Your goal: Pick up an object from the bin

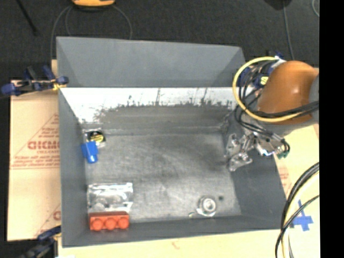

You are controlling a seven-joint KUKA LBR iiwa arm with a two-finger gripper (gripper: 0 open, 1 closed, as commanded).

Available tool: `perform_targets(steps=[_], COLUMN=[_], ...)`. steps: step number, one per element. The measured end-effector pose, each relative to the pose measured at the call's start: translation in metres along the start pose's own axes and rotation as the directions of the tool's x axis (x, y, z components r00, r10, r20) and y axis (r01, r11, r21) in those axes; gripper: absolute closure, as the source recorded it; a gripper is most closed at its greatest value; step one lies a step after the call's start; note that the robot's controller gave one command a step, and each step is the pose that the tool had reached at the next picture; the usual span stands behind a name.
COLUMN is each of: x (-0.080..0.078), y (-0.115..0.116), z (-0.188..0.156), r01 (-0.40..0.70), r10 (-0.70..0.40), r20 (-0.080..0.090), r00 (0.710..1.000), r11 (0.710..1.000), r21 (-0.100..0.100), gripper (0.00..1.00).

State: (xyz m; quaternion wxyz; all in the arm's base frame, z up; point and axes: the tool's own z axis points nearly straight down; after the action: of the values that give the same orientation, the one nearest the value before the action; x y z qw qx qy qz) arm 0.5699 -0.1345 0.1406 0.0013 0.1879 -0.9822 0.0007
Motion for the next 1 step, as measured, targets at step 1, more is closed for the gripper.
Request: perform_targets(steps=[1], x=[0.0063], y=[-0.0075], z=[-0.0619], r01=[0.027], r10=[-0.027], r20=[0.010], r00=[1.000], r11=[1.000], r21=[0.006], gripper=[1.00])
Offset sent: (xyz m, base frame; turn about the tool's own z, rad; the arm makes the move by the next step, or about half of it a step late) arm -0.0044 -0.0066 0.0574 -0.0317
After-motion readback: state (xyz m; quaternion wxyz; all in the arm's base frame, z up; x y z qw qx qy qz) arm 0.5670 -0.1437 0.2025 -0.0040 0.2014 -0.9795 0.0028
